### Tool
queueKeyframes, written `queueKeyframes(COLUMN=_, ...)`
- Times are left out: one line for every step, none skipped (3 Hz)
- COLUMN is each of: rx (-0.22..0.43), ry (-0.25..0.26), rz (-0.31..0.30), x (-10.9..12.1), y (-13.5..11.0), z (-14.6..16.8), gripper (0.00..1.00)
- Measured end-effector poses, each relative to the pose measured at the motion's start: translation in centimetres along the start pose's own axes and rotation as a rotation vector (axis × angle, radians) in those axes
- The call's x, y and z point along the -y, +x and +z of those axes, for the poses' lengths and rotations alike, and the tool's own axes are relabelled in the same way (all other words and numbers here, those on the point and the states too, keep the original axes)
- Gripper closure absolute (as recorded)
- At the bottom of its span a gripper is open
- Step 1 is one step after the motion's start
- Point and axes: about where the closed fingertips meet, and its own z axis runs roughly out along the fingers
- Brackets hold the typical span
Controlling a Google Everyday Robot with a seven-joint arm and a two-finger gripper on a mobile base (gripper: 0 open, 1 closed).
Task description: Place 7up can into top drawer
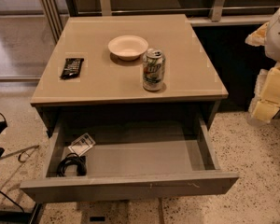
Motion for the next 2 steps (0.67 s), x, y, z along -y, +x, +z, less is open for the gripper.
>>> queueKeyframes(rx=0.0, ry=0.0, rz=0.0, x=0.0, y=0.0, z=0.0, gripper=0.0)
queueKeyframes(rx=0.078, ry=0.019, rz=0.027, x=3.0, y=-1.5, z=1.4, gripper=0.0)
